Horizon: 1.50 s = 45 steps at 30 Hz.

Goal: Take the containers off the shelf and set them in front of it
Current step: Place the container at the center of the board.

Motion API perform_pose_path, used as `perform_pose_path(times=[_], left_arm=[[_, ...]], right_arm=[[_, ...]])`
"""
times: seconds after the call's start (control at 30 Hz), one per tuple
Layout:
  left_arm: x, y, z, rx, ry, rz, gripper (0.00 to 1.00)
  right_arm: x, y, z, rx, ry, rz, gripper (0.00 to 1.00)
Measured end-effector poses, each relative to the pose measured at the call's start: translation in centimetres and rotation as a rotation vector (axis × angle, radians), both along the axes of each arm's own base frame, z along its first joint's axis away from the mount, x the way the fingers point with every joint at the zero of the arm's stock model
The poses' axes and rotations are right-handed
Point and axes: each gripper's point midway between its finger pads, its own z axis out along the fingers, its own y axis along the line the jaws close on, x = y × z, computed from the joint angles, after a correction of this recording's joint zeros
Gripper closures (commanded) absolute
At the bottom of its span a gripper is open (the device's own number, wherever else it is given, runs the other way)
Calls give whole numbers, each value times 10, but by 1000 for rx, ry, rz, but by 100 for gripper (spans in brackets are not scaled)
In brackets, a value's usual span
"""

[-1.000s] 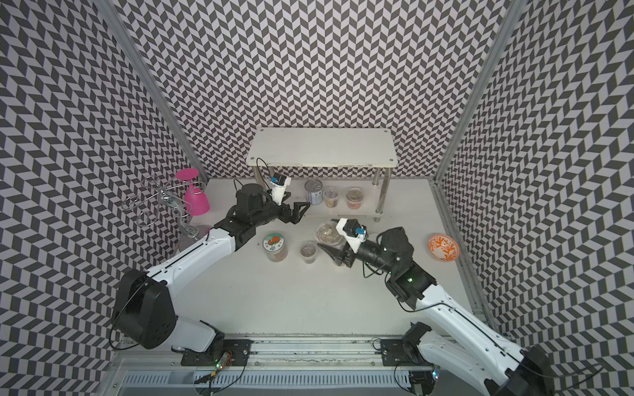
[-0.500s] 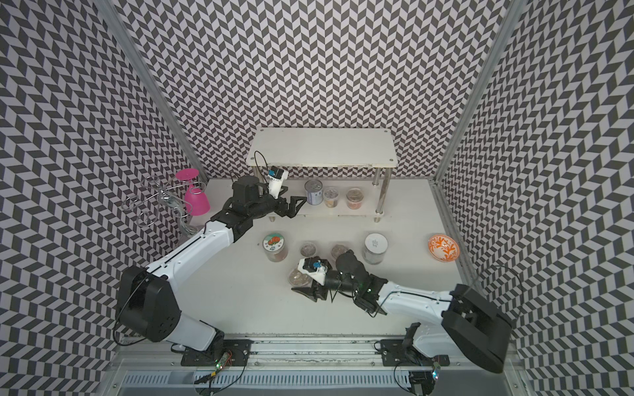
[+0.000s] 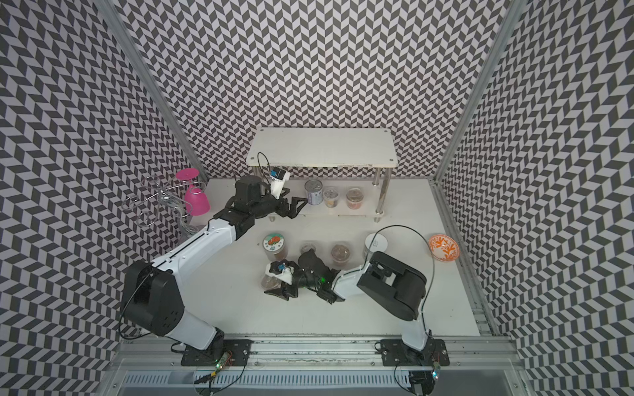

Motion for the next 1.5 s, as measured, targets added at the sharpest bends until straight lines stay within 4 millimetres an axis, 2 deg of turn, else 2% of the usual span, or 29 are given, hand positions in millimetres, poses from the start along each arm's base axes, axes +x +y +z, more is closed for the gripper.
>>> perform_pose_path(times=[0.2,0.5,0.7,1.1,1.3,1.37,1.5], left_arm=[[1,3,0,-4,2,-2,0],[1,2,-3,-6,12,-12,0],[1,3,-3,-10,13,-14,0],[0,6,-11,-9,33,-19,0],[-1,6,-12,-12,36,-24,0],[-1,7,-12,-13,36,-25,0],[-1,7,-12,-15,37,-27,0]], right_arm=[[-1,5,-28,-32,19,15,30],[2,15,-28,-11,-4,33,26],[2,15,-29,-17,-31,38,20],[3,13,-34,-37,-43,36,17],[3,12,-36,-50,-37,31,8],[4,11,-38,-59,-34,24,1],[5,10,-35,-62,-29,13,0]])
